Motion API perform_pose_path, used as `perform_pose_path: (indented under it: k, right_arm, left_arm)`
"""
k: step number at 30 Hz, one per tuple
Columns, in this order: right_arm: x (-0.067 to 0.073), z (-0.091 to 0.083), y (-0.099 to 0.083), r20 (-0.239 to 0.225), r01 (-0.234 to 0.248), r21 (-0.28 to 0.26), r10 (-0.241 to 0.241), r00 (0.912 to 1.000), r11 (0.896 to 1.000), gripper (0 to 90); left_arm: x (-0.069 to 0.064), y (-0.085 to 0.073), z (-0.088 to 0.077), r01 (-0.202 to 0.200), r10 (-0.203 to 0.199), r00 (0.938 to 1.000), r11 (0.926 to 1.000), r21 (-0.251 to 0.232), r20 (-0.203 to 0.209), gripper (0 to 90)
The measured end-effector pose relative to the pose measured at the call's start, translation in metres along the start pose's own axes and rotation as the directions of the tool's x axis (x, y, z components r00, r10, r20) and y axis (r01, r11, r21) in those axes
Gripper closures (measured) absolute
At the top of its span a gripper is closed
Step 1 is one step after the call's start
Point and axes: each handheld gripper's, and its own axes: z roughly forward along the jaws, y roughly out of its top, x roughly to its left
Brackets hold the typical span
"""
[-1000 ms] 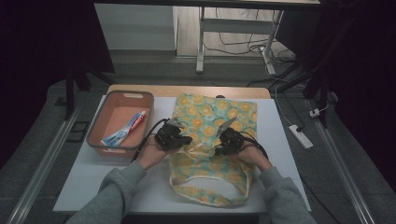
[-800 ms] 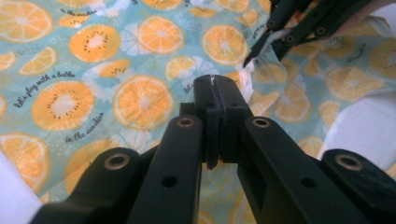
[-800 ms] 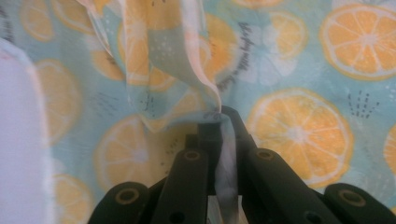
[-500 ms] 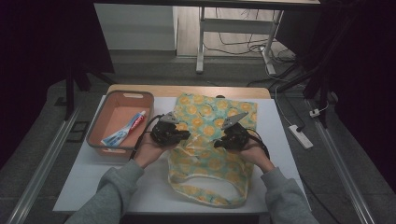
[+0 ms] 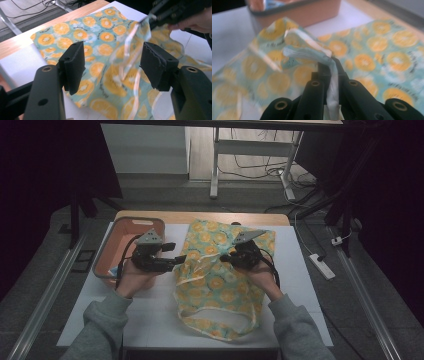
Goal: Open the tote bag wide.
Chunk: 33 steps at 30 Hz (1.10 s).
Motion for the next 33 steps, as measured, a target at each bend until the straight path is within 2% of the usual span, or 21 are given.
perform_pose_path:
  k: [6,7,8,11,16,19,26,30,33]
  right_arm:
    - [-0.014,-0.009,0.017,0.048,-0.047,-0.111,0.052,0.9975,0.993,89.6]
    - [-0.017,-0.013,0.019,0.055,-0.053,-0.135,0.061,0.9966,0.989,89.5]
    - [-0.021,-0.022,0.022,0.061,-0.065,-0.190,0.077,0.9951,0.980,89.6]
    - [-0.024,-0.028,0.022,0.073,-0.071,-0.213,0.088,0.9935,0.975,89.6]
    - [-0.033,-0.026,0.010,0.069,-0.093,-0.169,0.106,0.9919,0.981,89.6]
    - [-0.036,-0.020,0.004,0.064,-0.097,-0.128,0.106,0.9924,0.987,89.5]
    - [-0.036,-0.016,0.004,0.052,-0.095,-0.116,0.101,0.9935,0.989,89.5]
    - [-0.035,-0.015,0.004,0.046,-0.090,-0.116,0.095,0.9944,0.989,89.5]
    - [-0.035,-0.014,0.004,0.043,-0.086,-0.112,0.092,0.9949,0.990,89.5]
  left_arm:
    - [0.009,-0.003,-0.003,0.018,-0.017,0.9997,0.9998,0.007,-0.019,35.8]
    - [0.011,-0.003,-0.004,0.021,-0.021,0.9995,0.9997,0.008,-0.024,35.8]
    - [0.012,-0.003,-0.004,0.024,-0.023,0.9994,0.9997,0.009,-0.027,35.8]
    - [0.015,-0.004,-0.005,0.030,-0.030,0.9990,0.9995,0.010,-0.034,35.8]
    - [0.019,-0.006,-0.003,0.036,-0.035,0.9985,0.9991,0.022,-0.041,35.9]
    - [0.021,-0.008,-0.003,0.028,-0.025,0.9975,0.9987,0.041,-0.066,36.0]
    - [0.034,-0.013,-0.003,0.049,-0.043,0.9957,0.9967,0.065,-0.082,36.0]
    - [0.043,-0.016,-0.005,0.058,-0.049,0.9933,0.9944,0.088,-0.105,35.9]
    - [0.051,-0.017,-0.008,0.071,-0.057,0.9889,0.9924,0.100,-0.137,35.9]
